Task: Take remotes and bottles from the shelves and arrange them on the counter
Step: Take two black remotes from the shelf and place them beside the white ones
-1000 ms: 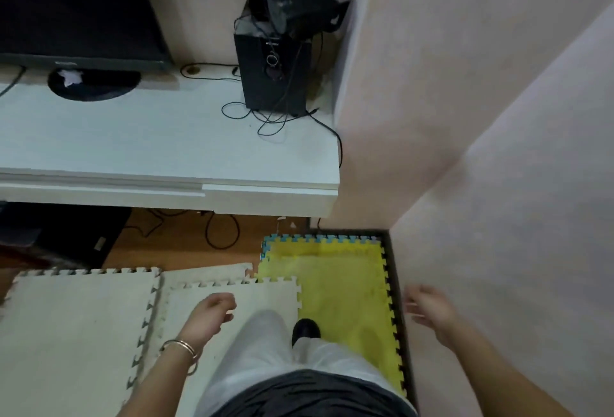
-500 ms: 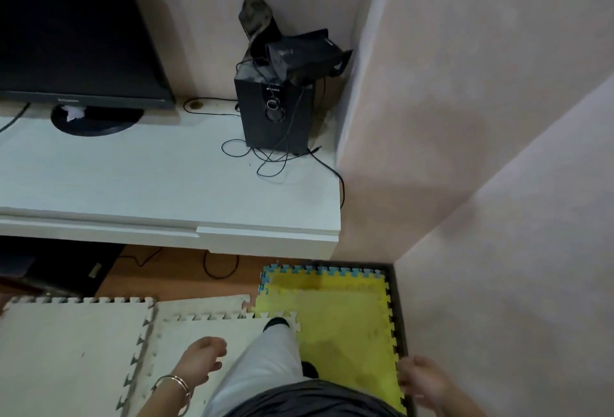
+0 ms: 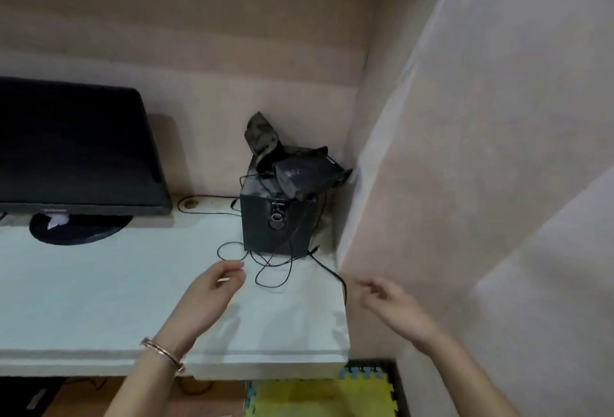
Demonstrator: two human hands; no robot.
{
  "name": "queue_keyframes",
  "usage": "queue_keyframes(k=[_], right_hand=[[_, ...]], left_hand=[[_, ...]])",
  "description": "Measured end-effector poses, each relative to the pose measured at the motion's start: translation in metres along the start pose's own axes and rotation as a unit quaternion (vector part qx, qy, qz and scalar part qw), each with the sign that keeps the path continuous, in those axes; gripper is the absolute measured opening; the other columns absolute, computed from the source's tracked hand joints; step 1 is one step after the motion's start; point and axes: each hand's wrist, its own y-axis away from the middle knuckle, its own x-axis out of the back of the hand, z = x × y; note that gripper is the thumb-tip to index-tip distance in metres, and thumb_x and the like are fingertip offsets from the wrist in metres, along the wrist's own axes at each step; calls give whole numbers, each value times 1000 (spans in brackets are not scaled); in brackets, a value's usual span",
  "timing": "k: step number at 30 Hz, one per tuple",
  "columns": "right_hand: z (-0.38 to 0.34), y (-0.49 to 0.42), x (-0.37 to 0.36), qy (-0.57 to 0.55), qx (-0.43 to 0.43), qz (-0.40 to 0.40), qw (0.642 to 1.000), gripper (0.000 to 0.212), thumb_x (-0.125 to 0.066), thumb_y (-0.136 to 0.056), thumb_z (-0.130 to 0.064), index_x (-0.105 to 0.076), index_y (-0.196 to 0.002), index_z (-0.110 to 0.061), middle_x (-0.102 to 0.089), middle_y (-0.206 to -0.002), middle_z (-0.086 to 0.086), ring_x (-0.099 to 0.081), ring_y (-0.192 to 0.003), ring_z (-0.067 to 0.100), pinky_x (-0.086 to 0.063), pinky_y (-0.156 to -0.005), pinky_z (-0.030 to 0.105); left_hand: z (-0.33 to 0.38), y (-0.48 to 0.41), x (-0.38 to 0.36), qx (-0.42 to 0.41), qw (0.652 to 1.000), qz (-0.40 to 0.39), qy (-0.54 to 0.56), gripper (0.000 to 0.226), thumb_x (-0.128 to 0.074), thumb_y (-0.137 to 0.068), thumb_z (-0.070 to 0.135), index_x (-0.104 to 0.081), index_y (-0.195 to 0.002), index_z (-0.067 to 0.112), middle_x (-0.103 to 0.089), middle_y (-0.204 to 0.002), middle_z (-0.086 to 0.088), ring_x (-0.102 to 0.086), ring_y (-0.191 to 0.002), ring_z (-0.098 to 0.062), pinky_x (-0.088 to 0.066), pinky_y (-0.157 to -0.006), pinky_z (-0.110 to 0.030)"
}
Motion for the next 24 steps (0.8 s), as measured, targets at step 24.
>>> queue_keyframes(k=[24], right_hand=[[-522,75,201,167,619,465,611,34,-53,-87,-12,-58,-121,-12,-58,-123,2,-52,-112,11,-32,-78,6]], left_hand=[[528,3,131,-651,680,314,-123,38,-55,-87,20,-52,-124,17,-53,-128,4,-45,-112,-4,-30,-81,-4]])
